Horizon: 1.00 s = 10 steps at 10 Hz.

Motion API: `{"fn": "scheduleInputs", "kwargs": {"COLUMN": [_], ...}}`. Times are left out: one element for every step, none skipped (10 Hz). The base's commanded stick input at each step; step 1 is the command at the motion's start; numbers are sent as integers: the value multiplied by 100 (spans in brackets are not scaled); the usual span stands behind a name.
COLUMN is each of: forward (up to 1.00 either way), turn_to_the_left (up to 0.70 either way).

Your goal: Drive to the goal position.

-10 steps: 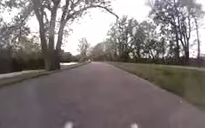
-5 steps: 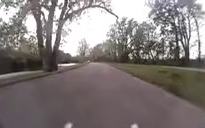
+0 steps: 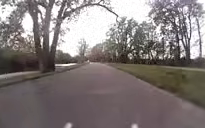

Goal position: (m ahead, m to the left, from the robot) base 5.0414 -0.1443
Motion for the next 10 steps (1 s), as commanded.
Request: {"fn": "scheduleInputs", "kwargs": {"forward": [100, 100, 100, 100, 100, 100, 100, 100, 100, 100], "turn_to_the_left": [0, 0, 0, 0, 0, 0, 0, 0, 0, 0]}}
